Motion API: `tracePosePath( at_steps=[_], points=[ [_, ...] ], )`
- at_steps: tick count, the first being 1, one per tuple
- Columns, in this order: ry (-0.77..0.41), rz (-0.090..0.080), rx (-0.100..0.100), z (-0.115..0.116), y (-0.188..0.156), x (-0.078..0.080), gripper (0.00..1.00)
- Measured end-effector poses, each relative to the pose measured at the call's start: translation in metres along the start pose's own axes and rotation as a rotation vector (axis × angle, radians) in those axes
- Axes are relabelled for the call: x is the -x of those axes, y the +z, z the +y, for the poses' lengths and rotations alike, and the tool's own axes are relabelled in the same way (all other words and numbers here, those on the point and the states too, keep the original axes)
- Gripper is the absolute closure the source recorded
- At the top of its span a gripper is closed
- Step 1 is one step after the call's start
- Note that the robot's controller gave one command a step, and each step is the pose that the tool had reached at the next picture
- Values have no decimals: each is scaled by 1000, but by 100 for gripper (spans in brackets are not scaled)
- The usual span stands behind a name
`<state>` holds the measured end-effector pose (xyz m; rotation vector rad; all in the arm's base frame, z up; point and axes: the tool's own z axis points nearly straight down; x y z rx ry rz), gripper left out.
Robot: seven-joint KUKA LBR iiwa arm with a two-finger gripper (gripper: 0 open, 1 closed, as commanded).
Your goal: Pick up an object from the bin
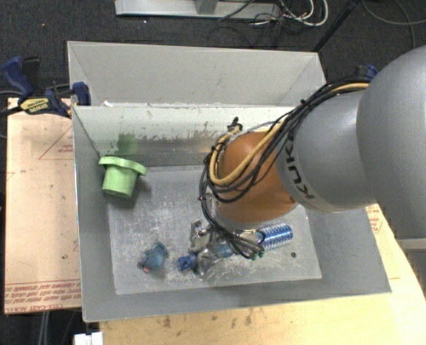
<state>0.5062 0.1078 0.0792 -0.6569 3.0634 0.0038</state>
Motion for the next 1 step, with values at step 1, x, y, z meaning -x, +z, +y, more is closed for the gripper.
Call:
tracePosePath(
  at_steps=[1],
  points=[
    [-20,-1,-2,-20,-184,-11,100]
  ],
)
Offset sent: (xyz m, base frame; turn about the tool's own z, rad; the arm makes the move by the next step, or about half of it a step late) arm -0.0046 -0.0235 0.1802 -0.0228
